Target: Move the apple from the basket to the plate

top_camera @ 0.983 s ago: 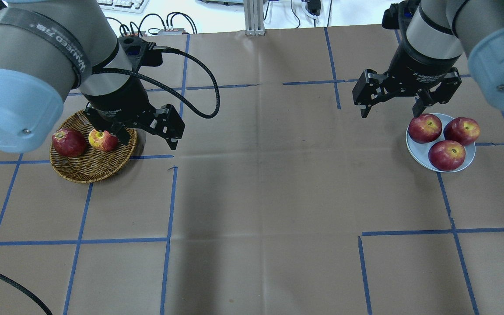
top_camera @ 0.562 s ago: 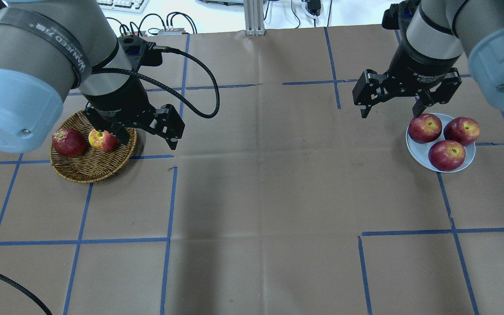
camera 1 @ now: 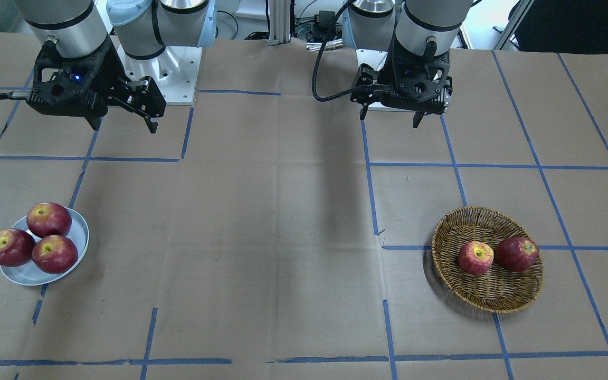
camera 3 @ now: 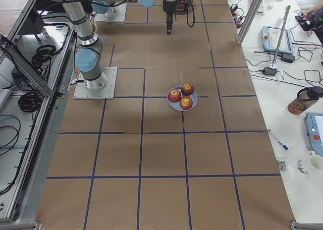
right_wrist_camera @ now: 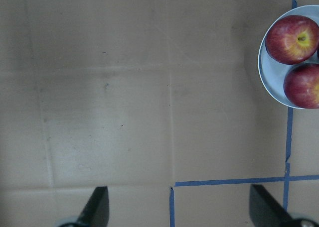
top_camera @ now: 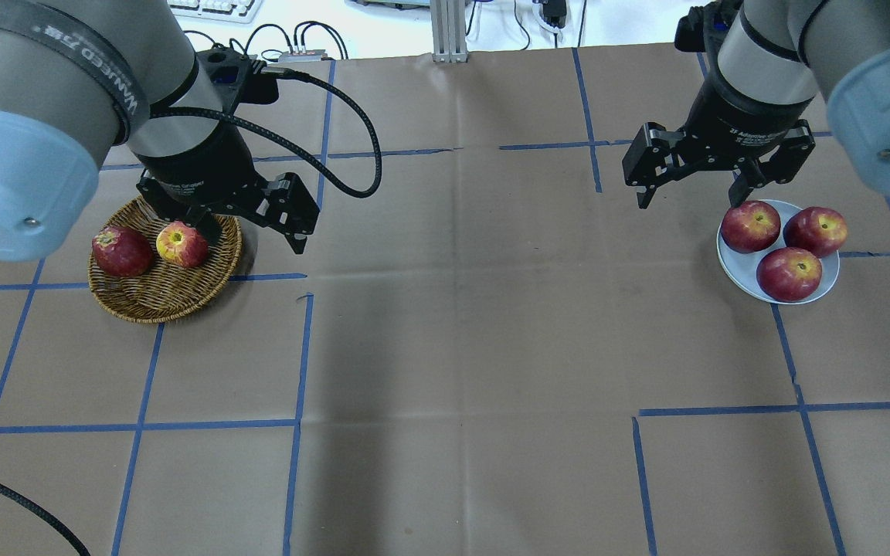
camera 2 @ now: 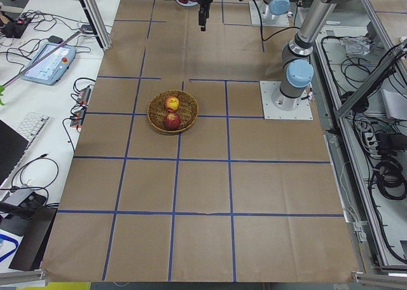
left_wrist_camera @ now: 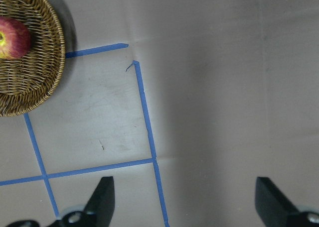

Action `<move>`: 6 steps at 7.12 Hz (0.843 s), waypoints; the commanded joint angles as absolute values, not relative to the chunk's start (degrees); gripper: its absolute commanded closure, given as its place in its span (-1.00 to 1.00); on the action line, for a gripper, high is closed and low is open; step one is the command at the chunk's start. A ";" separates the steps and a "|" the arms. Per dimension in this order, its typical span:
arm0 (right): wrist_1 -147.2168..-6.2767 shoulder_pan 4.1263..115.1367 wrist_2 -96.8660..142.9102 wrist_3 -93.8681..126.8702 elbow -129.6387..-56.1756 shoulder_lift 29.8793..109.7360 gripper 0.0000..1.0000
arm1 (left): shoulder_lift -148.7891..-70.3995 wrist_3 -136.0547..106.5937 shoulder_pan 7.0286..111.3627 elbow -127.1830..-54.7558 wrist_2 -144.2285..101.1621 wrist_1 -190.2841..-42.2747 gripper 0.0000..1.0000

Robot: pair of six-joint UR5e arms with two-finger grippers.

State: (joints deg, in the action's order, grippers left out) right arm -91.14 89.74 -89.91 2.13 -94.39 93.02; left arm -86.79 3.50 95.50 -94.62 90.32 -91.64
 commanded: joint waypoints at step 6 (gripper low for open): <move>-91.14 89.74 -89.91 2.28 -94.48 93.08 -1.00 | -100.08 24.57 81.07 -95.80 91.85 -77.03 -0.97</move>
